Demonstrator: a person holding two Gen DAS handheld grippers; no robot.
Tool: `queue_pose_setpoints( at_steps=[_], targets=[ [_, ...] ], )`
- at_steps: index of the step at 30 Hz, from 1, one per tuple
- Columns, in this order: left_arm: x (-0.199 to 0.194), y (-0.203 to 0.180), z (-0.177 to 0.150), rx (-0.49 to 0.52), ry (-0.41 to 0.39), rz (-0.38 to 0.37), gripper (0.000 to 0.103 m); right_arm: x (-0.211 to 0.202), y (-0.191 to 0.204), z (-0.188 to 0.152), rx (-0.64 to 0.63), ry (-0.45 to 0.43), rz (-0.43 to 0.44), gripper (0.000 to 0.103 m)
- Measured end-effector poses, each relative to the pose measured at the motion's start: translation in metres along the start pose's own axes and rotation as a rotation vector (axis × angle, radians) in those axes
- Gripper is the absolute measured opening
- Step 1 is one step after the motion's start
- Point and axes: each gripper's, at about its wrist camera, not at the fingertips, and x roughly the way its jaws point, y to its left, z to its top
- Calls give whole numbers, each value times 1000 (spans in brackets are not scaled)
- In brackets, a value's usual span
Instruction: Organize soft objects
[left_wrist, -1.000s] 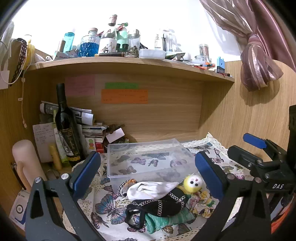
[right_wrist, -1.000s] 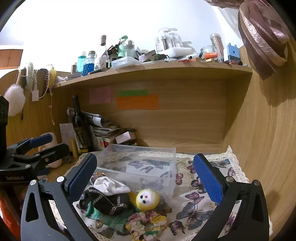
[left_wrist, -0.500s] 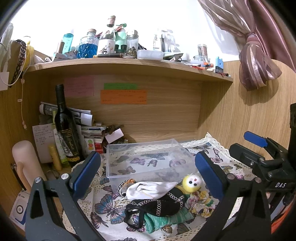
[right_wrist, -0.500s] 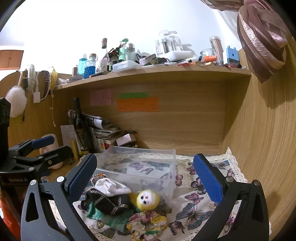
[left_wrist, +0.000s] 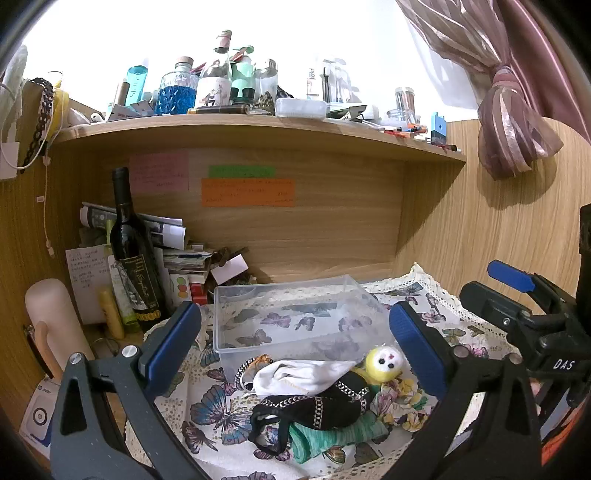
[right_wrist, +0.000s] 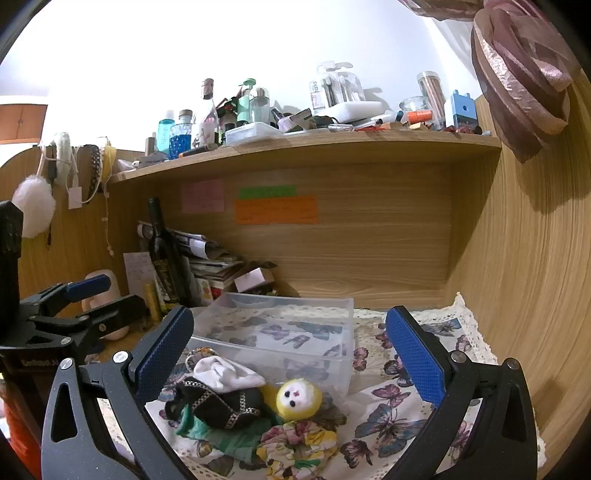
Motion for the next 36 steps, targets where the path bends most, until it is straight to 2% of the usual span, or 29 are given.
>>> queue_pose_setpoints(
  at_steps=[21, 36],
  targets=[
    [2, -3, -4, 5, -2, 7, 103, 0, 0, -1, 6, 3, 17, 103],
    [20, 5, -13, -12, 34, -14, 103, 16, -6, -7, 11, 20, 33, 103]
  ],
)
